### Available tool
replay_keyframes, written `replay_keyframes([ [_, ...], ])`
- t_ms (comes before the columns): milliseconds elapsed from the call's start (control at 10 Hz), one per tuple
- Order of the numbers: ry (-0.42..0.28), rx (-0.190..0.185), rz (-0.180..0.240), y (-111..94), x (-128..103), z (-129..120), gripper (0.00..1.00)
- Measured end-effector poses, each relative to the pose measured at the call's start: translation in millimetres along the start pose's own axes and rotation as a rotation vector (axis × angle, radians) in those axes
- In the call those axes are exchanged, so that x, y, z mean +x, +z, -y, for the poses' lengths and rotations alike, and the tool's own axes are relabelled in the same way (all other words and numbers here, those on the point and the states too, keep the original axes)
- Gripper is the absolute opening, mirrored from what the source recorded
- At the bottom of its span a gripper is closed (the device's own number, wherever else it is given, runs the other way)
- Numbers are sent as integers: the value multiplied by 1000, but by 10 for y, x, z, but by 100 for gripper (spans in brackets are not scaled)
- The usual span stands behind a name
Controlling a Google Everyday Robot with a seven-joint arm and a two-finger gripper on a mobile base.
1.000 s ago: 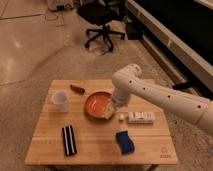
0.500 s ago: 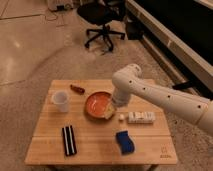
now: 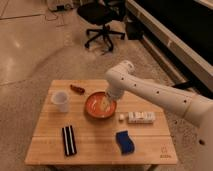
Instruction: Place the pepper in the ceramic cup
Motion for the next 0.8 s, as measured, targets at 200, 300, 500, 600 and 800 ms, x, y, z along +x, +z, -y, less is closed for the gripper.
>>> replay_keyframes([
  [200,-19,20,55,118,-417,17,76],
  [300,-36,23,84,187,-670,3,76],
  [500,-66,18,126,294,-1061,-1,76],
  [600,-84,11,142,334,-1225,-32,76],
  [800,-201,-18,201,535,-1934,-245,76],
])
